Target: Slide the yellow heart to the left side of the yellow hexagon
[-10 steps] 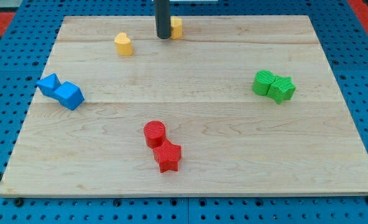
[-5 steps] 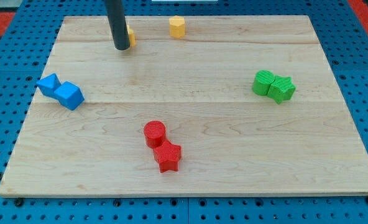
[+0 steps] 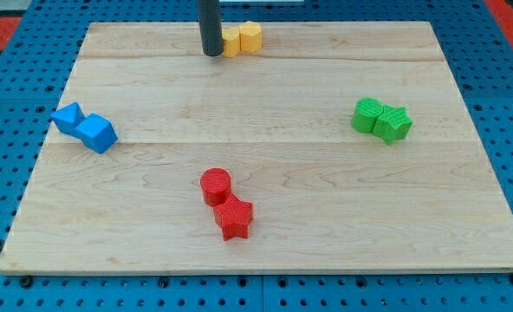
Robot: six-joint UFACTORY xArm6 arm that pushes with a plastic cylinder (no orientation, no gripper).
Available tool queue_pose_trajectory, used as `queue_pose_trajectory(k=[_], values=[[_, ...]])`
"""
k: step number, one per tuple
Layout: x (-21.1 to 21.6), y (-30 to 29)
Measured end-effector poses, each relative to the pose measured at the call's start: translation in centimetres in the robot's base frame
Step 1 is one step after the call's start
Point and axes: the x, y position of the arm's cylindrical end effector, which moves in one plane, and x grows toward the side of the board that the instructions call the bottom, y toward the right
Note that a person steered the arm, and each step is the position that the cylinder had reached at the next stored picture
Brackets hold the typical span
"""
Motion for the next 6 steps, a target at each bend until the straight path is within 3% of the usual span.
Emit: queue_pose_trajectory(k=[6], values=[[-0.57, -0.14]])
